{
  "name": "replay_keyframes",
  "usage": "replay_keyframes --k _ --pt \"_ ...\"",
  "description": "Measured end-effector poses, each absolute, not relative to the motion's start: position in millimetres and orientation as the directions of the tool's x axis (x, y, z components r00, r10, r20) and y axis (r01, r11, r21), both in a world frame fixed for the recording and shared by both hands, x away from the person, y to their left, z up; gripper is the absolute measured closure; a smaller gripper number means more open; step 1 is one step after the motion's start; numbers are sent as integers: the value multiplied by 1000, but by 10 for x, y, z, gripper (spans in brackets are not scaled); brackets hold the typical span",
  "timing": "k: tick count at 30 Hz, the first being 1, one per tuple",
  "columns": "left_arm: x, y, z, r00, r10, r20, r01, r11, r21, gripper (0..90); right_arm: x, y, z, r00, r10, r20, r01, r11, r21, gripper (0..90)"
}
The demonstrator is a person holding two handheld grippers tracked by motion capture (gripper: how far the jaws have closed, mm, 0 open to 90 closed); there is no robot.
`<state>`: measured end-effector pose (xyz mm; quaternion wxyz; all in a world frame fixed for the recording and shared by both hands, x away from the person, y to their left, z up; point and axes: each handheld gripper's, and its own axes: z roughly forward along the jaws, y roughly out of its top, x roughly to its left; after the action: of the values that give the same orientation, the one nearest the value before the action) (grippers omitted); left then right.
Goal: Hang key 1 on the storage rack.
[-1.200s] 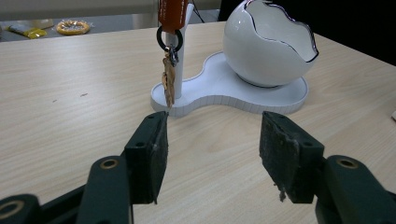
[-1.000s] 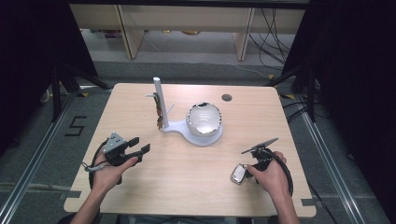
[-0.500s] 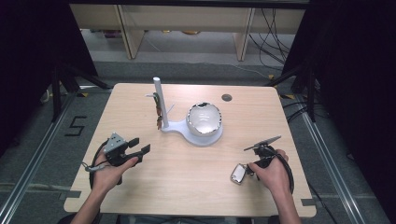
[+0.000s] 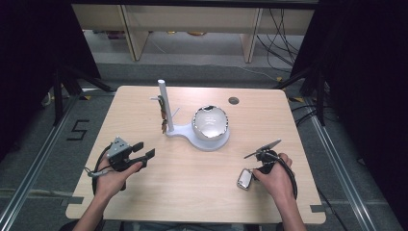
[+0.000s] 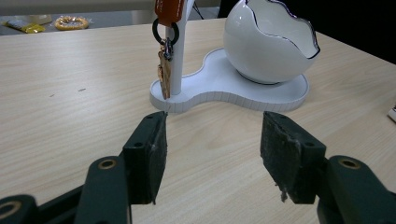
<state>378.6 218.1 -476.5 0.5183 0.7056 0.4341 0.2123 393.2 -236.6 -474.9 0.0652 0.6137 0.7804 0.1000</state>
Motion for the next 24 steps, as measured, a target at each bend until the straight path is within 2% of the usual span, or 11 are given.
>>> replay_keyframes --k 5,8,12,16,23,24 --pt "3783 2173 -4774 534 832 -152 394 -85 915 409 3919 -2340 -4761 -281 960 -3 929 272 249 607" --pt "3784 2171 -4775 534 832 -153 395 -84 915 409 3910 -2334 -4753 -291 957 1 927 281 250 686" --pt "3782 2171 -4771 534 832 -153 393 -84 915 409 3952 -2351 -4732 -275 961 26 943 264 202 695" --pt "3784 2181 -4772 533 833 -151 394 -86 915 409 3973 -2394 -4734 -267 963 40 945 254 205 696" --pt "3785 2166 -4767 536 831 -152 391 -85 917 409 3966 -2497 -4655 -257 956 145 947 219 233 697" --pt "3785 2165 -4767 536 831 -152 391 -85 916 409 3960 -2482 -4639 -219 960 173 959 179 222 696"
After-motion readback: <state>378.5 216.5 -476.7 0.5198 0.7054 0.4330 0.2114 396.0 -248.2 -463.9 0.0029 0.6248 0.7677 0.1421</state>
